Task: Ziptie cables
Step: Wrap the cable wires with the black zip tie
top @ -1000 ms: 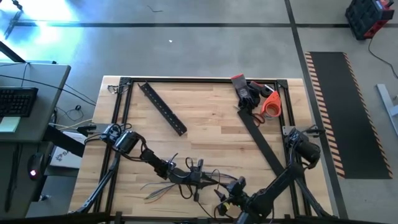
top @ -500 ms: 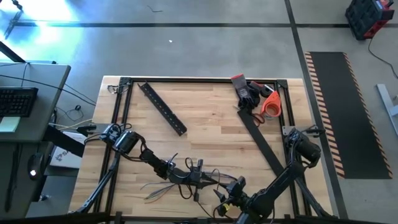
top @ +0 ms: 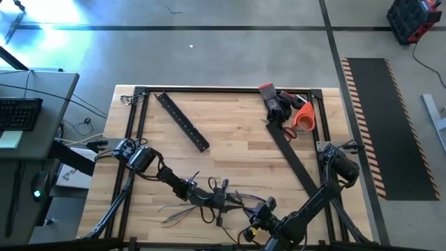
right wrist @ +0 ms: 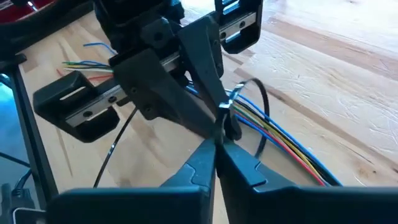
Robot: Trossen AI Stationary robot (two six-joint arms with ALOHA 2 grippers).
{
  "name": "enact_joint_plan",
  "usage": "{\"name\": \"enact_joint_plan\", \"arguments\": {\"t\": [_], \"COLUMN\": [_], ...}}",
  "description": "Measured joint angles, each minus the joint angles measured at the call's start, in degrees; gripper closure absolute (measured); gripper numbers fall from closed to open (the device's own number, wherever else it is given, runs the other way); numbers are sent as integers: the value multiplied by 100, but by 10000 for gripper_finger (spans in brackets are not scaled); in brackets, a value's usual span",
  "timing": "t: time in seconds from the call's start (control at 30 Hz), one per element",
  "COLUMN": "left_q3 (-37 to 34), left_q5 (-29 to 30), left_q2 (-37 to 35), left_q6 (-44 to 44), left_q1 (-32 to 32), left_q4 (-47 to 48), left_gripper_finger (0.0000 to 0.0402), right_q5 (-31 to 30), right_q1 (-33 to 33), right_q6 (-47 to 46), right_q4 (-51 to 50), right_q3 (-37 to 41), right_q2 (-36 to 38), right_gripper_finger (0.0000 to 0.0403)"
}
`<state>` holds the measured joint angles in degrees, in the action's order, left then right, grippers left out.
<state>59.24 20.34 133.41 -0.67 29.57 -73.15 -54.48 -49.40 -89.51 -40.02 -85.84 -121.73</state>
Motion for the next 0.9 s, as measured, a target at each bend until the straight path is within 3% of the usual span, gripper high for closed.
{"name": "enact_joint_plan", "arguments": {"t": [0.33,0.57,0.67,0.73,0.9], "left_q3": [-7,-11,-5,-4,133], "left_q5": [116,807,1149,921,-706], "left_q2": [-30,-463,-827,-1073,-1450], "left_q6": [208,1228,1682,1885,1704], "left_q1": [256,607,583,409,-214], "left_q4": [307,495,960,1587,3126], "left_gripper_finger": [275,268,269,265,244], "right_q5": [95,156,480,568,543], "right_q1": [2,-84,-121,-166,-309], "right_q6": [-322,-515,-617,-764,-1098], "right_q4": [-203,-458,-597,-737,-1011], "right_q3": [-2,-2,-2,-2,-2], "right_q2": [0,0,0,0,26], "right_gripper_finger": [403,403,403,403,403]}}
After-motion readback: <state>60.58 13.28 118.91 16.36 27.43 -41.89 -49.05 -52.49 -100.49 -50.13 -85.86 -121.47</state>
